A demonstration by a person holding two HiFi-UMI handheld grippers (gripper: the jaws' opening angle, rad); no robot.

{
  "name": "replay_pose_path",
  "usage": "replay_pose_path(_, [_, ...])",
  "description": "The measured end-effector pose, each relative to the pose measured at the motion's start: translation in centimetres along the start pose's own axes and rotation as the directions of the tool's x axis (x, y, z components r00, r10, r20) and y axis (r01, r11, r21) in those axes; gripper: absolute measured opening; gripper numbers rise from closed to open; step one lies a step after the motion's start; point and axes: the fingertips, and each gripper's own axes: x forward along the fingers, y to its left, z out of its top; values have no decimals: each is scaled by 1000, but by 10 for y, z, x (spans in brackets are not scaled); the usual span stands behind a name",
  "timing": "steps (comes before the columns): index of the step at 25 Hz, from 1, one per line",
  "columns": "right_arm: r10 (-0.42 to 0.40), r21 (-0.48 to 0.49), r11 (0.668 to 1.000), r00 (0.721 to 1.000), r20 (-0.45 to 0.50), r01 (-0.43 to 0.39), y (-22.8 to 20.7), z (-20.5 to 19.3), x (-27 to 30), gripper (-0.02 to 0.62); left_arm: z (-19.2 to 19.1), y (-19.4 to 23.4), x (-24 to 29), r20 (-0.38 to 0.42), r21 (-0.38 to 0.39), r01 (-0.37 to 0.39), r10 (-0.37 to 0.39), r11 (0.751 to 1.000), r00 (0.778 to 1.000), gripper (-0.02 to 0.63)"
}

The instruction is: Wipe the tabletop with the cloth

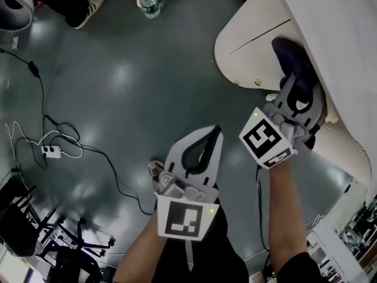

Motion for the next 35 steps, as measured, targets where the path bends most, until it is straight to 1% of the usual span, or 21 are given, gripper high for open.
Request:
replay_pose_path(2, [16,-53,998,1000,14,-15,13,3,0,44,-3,3,2,-5,-21,2,-2,1000,1000,8])
replay_pose_path(4, [34,-92,995,999,25,-32,22,7,5,44,-4,10,6,-5,-18,-7,7,1000,1000,8])
replay_pose_path(8, [94,-153,984,995,14,-91,52,9,13,44,-16,18,8,-36,-18,-7,7,1000,999,8])
replay_pose_path(15, [172,-179,968,984,-40,-177,79,-1,21,44,-9,13,1,-47,-12,-13,13,1000,999,8])
replay_pose_path(17, [190,-223,955,981,-49,-196,99,-4,23,44,-15,18,0,-53,-12,-10,9,1000,999,8])
replay_pose_path(20, [242,-304,919,968,-61,-249,132,-7,22,44,-24,24,-2,-61,-4,-2,2,1000,998,8])
replay_pose_path(22, [300,-306,899,949,-92,-314,150,-19,19,44,-27,24,-4,-64,-3,0,0,1000,998,8])
replay_pose_path(23, [318,-298,894,942,-105,-334,155,-27,16,44,-29,23,-5,-69,-5,1,-2,1000,998,8])
replay_pose_path(24, [322,-296,893,941,-105,-339,157,-33,14,44,-30,22,-6,-74,-7,5,-5,1000,997,8])
replay_pose_path(28, [300,-293,905,951,-70,-307,144,-50,6,44,-29,13,-3,-74,0,25,-25,1000,997,8])
replay_pose_path(31, [295,-270,913,952,-82,-306,127,-59,4,44,-20,9,0,-82,13,41,-39,999,996,8])
replay_pose_path(35, [297,-239,920,950,-92,-311,127,-74,-3,44,-22,2,8,-87,18,70,-68,997,994,8])
